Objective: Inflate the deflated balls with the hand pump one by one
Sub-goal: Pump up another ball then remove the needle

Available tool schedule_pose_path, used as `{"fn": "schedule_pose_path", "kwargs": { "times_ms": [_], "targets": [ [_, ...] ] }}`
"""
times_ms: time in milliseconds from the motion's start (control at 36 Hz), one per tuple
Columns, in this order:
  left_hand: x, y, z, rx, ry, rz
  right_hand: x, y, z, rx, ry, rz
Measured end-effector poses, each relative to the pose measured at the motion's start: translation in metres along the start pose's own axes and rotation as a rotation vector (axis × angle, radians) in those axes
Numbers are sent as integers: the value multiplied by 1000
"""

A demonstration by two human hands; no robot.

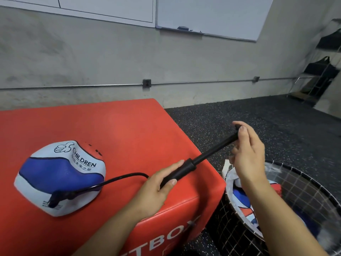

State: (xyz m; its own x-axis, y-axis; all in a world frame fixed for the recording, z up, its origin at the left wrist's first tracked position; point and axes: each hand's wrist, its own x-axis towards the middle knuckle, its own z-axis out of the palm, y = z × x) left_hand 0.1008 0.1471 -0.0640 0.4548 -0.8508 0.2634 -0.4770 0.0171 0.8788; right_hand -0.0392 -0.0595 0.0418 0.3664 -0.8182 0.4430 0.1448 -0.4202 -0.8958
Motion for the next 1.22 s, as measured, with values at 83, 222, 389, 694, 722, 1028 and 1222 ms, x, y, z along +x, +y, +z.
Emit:
{"fn": "schedule_pose_path", "kwargs": {
  "times_ms": [83, 222, 389, 694, 722, 1028, 1222],
  "targets": [
    [0, 0, -1, -12, 5, 3, -6, 1, 8, -46, 15, -19],
    [1, -3, -2, -23, 40, 8, -16, 14, 35, -70, -63, -17],
    [3, -9, -3, -38, 70, 15, -37, 15, 59, -172, -180, -39],
    [5, -8, -1, -40, 83, 10, -59, 24, 61, -265, -366, -12],
    [5, -8, -1, -39, 86, 8, -58, 23, 60, -269, -376, -17],
    [1, -2, 1, 29, 21, 1, -6, 15, 7, -154, -105, -20],
    [-1, 0, 2, 44, 2, 12, -10, 11, 3, -85, -16, -2]
  ]
}}
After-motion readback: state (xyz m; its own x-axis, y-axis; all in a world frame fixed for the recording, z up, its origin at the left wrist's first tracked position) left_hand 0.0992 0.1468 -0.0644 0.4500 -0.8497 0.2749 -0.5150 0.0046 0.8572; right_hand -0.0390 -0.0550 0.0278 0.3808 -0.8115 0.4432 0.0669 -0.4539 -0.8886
